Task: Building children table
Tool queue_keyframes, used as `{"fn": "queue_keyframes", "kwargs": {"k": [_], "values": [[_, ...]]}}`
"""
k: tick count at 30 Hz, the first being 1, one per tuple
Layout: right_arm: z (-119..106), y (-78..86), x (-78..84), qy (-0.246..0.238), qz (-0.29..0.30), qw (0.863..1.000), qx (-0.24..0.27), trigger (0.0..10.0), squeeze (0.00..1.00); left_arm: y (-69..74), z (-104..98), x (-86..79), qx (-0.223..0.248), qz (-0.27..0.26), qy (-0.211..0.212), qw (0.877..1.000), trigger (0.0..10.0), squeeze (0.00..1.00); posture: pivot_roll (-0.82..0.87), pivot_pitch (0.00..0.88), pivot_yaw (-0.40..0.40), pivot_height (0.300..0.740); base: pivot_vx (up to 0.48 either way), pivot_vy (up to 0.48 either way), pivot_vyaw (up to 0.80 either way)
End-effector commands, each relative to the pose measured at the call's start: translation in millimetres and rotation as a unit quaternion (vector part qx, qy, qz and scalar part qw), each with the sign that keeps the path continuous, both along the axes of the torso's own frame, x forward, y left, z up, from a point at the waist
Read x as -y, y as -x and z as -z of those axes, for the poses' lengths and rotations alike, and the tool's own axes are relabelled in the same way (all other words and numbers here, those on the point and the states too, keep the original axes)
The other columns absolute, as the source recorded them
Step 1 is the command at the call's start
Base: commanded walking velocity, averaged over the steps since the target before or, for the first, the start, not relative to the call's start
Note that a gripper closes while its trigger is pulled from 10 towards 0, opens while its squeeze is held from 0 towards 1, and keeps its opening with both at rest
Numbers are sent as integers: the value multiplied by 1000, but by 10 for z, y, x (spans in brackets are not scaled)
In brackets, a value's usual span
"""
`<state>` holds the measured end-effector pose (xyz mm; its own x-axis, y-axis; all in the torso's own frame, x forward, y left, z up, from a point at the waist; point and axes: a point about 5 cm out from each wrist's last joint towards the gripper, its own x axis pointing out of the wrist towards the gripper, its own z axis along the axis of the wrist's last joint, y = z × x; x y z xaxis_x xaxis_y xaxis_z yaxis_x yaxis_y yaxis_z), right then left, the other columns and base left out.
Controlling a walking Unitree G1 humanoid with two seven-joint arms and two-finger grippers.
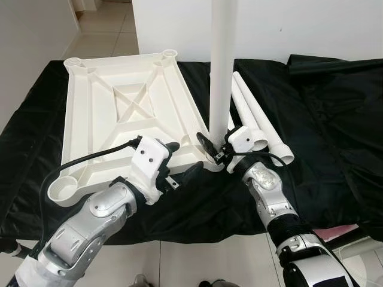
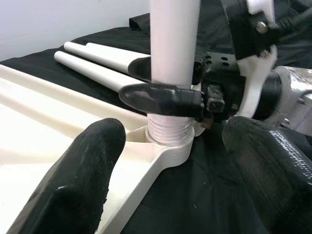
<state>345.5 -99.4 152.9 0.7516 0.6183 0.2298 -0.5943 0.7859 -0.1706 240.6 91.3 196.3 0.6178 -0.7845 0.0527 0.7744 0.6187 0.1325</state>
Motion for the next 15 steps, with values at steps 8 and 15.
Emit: {"fn": "queue_keyframes", "kwargs": {"k": [8, 15], "values": [[444, 26, -5, -3, -3, 991, -134, 10000, 0, 90, -1, 29, -3, 72, -12, 997, 10000, 0, 32, 135, -24, 740, 0, 0, 0], [462, -9, -12, -11, 7, 987, -163, 10000, 0, 94, -1, 25, -2, 71, -15, 997, 10000, 0, 41, 128, -31, 740, 0, 0, 0]]}}
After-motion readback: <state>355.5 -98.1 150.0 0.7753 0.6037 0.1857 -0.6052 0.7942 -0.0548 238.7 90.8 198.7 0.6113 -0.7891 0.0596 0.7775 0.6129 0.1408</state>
